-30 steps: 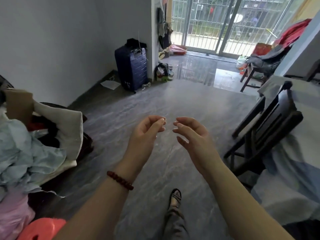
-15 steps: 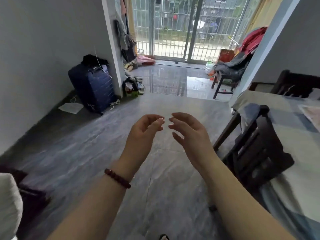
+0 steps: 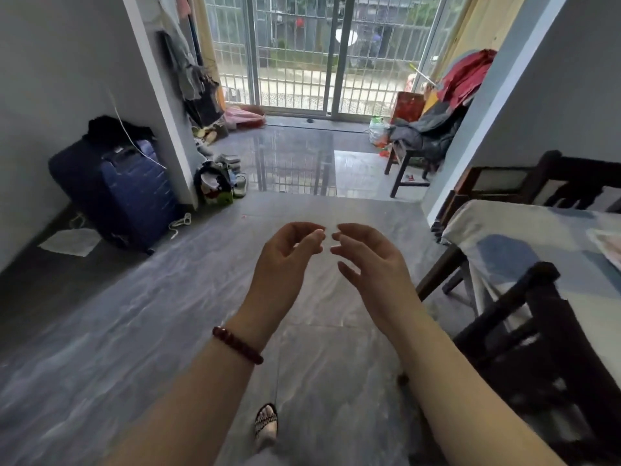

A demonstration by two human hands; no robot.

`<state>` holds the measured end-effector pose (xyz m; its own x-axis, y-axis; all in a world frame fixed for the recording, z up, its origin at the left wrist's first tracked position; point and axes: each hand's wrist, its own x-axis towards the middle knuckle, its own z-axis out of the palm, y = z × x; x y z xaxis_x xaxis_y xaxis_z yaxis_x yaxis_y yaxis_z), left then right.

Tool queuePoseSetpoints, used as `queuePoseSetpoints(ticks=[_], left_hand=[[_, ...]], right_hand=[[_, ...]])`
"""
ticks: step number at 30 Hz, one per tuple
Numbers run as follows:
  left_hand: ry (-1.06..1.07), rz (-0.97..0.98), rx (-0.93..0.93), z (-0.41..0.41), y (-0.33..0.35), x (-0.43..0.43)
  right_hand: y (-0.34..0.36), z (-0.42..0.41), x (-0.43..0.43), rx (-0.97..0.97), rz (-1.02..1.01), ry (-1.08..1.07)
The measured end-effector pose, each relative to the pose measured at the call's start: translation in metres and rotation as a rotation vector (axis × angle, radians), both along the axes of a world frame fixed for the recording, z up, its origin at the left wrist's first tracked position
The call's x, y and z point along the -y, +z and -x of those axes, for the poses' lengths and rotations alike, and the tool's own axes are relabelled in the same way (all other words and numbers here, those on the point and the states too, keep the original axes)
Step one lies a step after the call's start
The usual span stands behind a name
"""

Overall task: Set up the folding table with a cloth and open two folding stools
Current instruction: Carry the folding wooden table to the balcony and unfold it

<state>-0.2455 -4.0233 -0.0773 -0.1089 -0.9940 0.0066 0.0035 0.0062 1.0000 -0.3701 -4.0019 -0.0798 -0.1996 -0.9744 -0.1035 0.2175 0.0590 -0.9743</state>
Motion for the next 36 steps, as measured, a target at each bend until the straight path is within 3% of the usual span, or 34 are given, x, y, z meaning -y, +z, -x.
queuePoseSetpoints(ticks=[12,19,28,36], left_hand=[[-0.08,-0.056,-0.084,0.046,0.01,0.211],[-0.296,-0.101,-0.052,0.158,-0.004,0.304],[-0.502,-0.14,-0.201,0.324,0.016,0.422],[-0.619,-0.046,-0.082,0.429,0.004,0.489]], right_hand=[[0.002,0.044,0.184,-0.006,-0.02,-0.168],[-0.015,0.143,0.263,0.042,-0.043,-0.338],[0.003,0.303,0.371,-0.001,-0.031,-0.48],[-0.001,0.397,0.429,0.056,-0.053,-0.576]])
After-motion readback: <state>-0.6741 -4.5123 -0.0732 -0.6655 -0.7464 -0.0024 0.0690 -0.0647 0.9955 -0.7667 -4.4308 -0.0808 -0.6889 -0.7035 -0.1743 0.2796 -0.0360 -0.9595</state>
